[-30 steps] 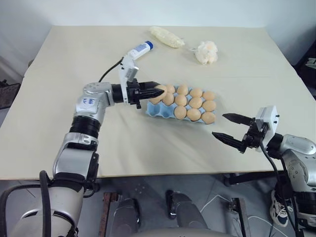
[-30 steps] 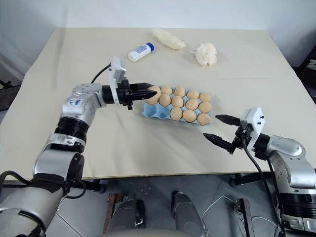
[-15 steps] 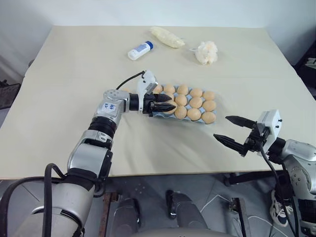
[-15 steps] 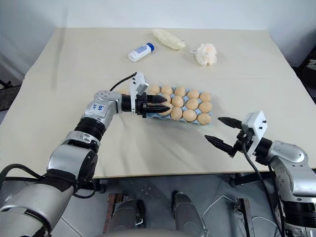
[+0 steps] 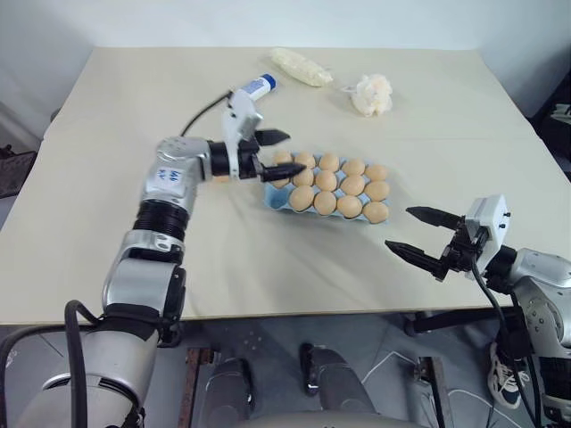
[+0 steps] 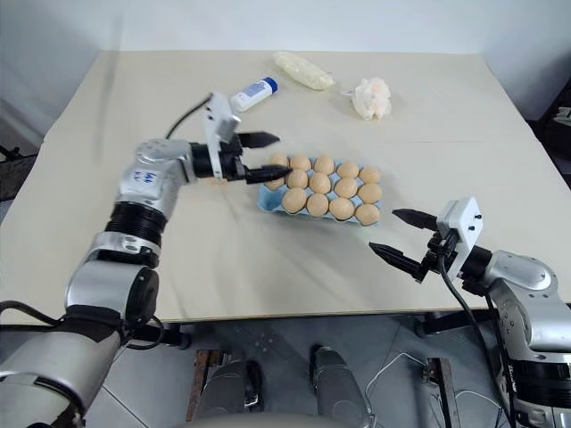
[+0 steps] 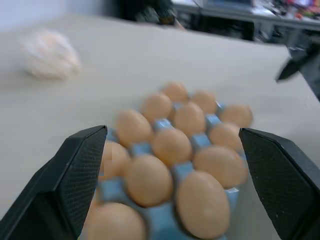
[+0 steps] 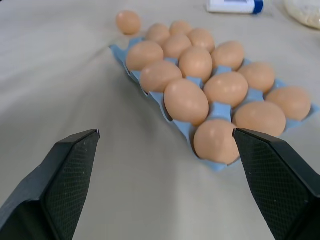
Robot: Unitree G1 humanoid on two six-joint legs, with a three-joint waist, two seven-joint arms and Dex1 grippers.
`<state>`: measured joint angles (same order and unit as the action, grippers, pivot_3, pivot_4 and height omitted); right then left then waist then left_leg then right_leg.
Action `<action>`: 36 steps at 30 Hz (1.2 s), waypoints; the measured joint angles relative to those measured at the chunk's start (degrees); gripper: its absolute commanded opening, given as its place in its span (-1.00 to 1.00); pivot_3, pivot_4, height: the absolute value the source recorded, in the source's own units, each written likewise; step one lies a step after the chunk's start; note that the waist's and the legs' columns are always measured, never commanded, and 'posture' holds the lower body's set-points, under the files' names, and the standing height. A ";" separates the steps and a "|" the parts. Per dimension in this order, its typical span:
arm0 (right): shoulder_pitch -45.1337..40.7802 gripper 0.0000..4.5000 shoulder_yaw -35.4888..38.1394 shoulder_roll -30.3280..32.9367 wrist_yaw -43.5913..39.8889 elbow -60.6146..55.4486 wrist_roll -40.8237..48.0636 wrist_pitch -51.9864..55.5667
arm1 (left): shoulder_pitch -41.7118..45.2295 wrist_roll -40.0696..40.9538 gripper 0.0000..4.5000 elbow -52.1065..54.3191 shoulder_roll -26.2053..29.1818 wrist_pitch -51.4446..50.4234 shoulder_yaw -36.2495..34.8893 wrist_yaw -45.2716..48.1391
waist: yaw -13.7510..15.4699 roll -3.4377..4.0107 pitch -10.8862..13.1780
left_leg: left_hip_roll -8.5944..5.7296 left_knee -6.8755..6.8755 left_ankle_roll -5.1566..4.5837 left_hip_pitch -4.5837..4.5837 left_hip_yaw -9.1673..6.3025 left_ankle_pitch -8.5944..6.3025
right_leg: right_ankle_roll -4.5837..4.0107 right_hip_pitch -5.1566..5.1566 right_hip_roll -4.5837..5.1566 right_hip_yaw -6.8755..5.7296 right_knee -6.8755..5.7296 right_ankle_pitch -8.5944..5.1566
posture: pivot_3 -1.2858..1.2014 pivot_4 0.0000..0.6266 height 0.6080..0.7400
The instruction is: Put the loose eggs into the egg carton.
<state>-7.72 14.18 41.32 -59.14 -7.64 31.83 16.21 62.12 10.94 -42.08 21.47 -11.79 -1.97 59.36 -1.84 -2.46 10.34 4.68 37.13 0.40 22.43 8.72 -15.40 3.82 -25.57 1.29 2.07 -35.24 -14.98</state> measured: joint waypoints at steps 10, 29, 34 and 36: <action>-2.47 1.00 -0.11 -0.34 -2.69 3.14 0.96 -2.28 | -12.97 0.27 1.00 12.78 9.00 -9.50 -7.29 -12.97 | 0.08 0.00 0.00 | -0.02 0.20 0.04 -0.08 0.02 0.05 | -0.01 0.01 0.09 0.02 -0.36 -0.06 | 0.03 -0.52 1.00; -7.08 1.00 -2.62 -0.44 -4.35 8.08 -0.36 -2.32 | -34.79 5.07 1.00 34.92 10.18 -23.15 -15.87 -27.71 | 0.37 -0.02 -0.02 | -0.14 0.11 0.33 -0.19 -0.03 0.08 | -0.21 0.09 0.34 -0.09 -0.40 -0.16 | 0.03 -0.52 1.00; -7.32 1.00 -2.73 -0.51 -4.11 7.62 -0.36 -2.19 | -22.11 3.57 1.00 20.71 7.59 -12.30 -11.13 -26.01 | 0.31 -0.03 -0.02 | -0.16 0.09 0.21 -0.16 -0.04 0.17 | -0.05 0.10 0.30 -0.06 -0.36 -0.05 | 0.03 -0.52 1.00; -6.72 1.00 -2.58 -0.50 -3.85 7.47 -0.35 -2.07 | -17.22 2.29 1.00 13.20 6.55 -8.35 -9.83 -25.54 | 0.11 -0.03 -0.02 | -0.14 0.06 0.07 -0.17 0.02 0.21 | -0.03 0.08 0.25 -0.01 -0.31 -0.04 | 0.03 -0.52 1.00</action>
<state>-14.44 11.60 40.81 -62.99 -0.17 31.48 14.14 44.90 13.24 -28.87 28.02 -20.14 -11.80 33.82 -1.72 -2.49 10.32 4.54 37.19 0.48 22.26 8.74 -15.19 3.79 -25.49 1.53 2.06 -35.54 -15.02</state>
